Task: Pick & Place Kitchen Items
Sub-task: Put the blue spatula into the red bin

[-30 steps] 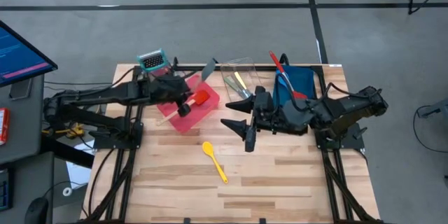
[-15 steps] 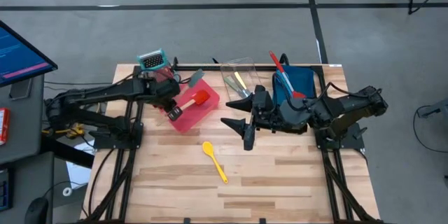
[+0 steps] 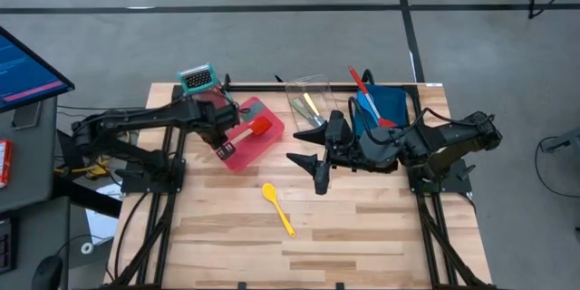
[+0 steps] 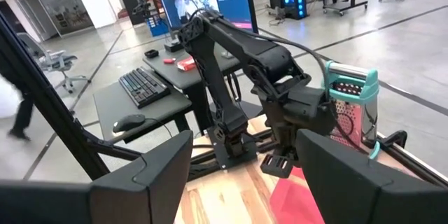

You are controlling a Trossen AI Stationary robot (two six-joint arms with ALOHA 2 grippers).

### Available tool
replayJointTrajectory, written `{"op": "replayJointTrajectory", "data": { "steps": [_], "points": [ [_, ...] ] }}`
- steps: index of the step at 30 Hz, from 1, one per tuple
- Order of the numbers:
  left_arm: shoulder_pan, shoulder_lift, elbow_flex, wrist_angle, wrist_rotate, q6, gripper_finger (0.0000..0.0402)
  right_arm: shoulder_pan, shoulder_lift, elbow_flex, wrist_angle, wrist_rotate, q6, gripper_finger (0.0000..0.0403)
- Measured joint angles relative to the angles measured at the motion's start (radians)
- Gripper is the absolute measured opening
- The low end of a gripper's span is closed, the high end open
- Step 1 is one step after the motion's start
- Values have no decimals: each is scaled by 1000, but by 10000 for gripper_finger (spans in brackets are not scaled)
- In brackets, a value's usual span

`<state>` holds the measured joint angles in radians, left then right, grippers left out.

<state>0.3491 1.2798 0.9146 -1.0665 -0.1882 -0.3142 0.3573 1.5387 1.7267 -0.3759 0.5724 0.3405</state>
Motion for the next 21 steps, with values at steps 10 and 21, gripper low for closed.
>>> {"op": "replayJointTrajectory", "data": {
  "steps": [10, 21],
  "points": [
    [85, 46, 0, -19, 42, 54, 44, -8, 0, 0, -14, 0, -2, 255],
    [120, 45, 0, -3, 48, 80, 55, -44, 0, 0, -48, 0, -7, 255]
  ]
}}
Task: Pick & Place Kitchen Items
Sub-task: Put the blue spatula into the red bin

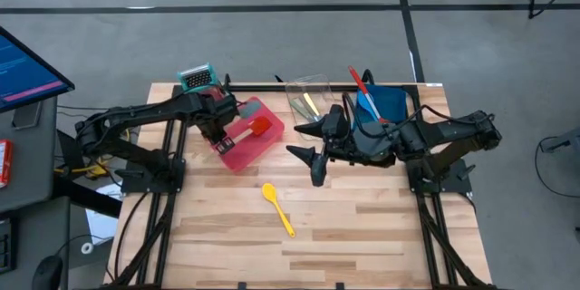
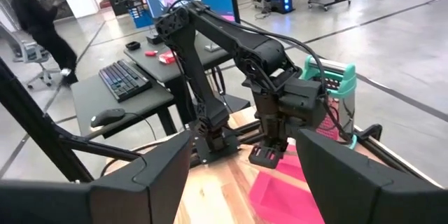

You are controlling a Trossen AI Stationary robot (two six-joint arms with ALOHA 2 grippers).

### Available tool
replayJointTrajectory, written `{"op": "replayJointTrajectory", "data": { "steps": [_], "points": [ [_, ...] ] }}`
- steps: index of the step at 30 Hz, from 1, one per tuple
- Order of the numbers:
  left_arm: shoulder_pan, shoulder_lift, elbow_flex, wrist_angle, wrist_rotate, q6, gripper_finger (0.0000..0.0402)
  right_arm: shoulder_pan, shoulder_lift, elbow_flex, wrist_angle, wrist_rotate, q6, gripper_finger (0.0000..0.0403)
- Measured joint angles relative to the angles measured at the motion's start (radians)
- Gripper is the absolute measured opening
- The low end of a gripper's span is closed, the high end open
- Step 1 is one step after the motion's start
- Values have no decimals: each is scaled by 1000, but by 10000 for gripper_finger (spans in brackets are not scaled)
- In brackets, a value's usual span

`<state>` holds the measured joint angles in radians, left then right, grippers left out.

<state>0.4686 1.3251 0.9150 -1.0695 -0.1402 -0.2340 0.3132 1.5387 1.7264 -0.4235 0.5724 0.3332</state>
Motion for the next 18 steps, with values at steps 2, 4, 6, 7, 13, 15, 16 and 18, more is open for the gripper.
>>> {"op": "replayJointTrajectory", "data": {
  "steps": [2, 4, 6, 7, 13, 15, 16, 18],
  "points": [
    [0, 0, 0, 8, 0, 15, 59, -3, 0, 0, -6, 0, 0, 255],
    [0, 2, 0, 26, 0, 20, 61, -9, 0, 0, -11, 0, 0, 255],
    [0, 13, 1, 39, 0, 21, 62, -10, 0, 0, -15, 0, -1, 255],
    [0, 19, 1, 42, 0, 21, 62, -10, 0, 0, -16, 0, -1, 255],
    [0, 35, 1, 72, 0, 21, 62, -15, 0, 0, -22, -4, -3, 255],
    [0, 37, 1, 71, 0, 21, 62, -15, 0, 0, -27, -18, -2, 255],
    [0, 36, 1, 72, 0, 21, 62, -15, 0, 0, -30, -26, -3, 255],
    [0, 40, 1, 76, 0, 20, 62, -15, 0, 0, -37, -27, -2, 255]
  ]
}}
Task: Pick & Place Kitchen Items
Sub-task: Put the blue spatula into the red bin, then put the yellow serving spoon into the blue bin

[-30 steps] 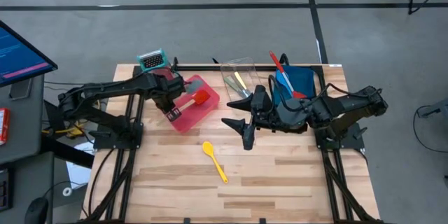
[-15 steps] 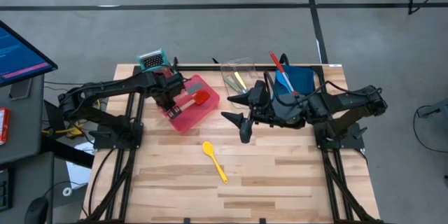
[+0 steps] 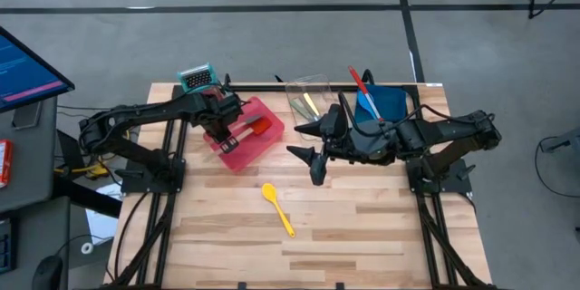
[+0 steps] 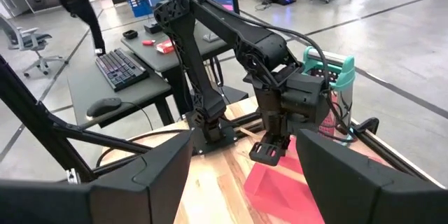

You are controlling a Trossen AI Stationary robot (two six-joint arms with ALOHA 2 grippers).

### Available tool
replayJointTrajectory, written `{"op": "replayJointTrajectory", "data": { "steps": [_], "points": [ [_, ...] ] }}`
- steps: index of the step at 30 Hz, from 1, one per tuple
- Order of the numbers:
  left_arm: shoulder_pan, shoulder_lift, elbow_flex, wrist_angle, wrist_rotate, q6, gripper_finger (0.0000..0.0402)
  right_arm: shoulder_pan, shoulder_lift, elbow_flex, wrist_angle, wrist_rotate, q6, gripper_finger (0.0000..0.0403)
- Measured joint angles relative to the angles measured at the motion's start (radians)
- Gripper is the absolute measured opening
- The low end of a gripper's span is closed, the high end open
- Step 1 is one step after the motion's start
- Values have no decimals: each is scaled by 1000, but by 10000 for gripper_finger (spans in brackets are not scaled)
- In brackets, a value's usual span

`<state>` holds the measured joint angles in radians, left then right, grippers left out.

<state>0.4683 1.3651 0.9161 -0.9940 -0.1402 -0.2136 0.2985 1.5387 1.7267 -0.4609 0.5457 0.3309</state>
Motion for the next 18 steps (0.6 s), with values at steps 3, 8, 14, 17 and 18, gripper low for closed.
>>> {"op": "replayJointTrajectory", "data": {
  "steps": [3, 8, 14, 17, 18],
  "points": [
    [0, 0, 0, 5, 0, 0, 62, 0, 0, 0, -3, 0, 0, 255],
    [0, 0, 0, 11, 0, 0, 62, 0, 0, 0, -3, 0, 0, 255],
    [0, 0, 0, 18, 0, 24, 78, 0, 0, 0, -3, 0, 0, 255],
    [0, 0, 0, 23, 0, 33, 90, 0, 0, 0, -3, 0, 1, 255],
    [0, 0, -1, 25, 0, 33, 95, 0, 0, 0, -3, 0, 2, 255]
  ]
}}
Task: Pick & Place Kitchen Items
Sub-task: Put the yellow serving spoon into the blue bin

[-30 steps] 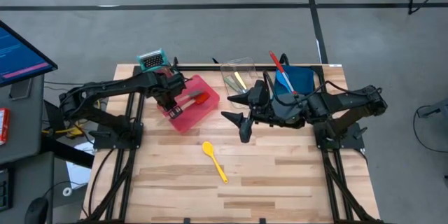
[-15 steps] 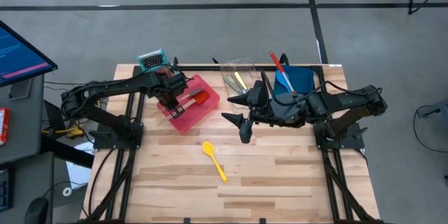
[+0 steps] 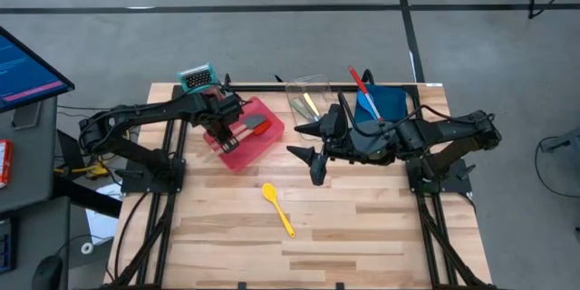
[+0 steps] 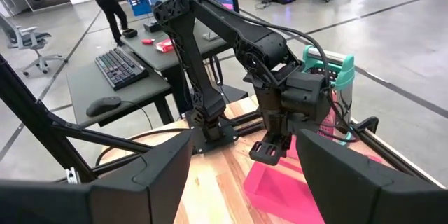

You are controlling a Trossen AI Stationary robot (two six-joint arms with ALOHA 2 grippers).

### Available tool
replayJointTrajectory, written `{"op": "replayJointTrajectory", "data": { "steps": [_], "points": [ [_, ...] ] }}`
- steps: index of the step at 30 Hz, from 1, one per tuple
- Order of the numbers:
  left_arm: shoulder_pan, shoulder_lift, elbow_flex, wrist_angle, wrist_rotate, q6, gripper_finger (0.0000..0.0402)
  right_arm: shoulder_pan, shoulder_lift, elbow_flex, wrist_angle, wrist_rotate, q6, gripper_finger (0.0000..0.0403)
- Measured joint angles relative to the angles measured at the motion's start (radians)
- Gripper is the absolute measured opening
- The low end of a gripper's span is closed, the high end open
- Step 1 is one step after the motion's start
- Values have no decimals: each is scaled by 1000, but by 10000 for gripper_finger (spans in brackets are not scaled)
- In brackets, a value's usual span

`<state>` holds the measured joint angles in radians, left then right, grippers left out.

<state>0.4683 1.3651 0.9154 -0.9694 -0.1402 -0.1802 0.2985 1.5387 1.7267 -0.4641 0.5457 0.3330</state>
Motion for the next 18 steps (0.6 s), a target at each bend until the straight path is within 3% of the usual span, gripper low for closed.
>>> {"op": "replayJointTrajectory", "data": {
  "steps": [9, 18],
  "points": [
    [0, -47, -1, 15, 66, 2, 143, 0, 0, 0, 0, 0, 1, 255],
    [0, -294, -1, 29, 113, -54, 159, 0, 0, 0, -4, 0, 25, 255]
  ]
}}
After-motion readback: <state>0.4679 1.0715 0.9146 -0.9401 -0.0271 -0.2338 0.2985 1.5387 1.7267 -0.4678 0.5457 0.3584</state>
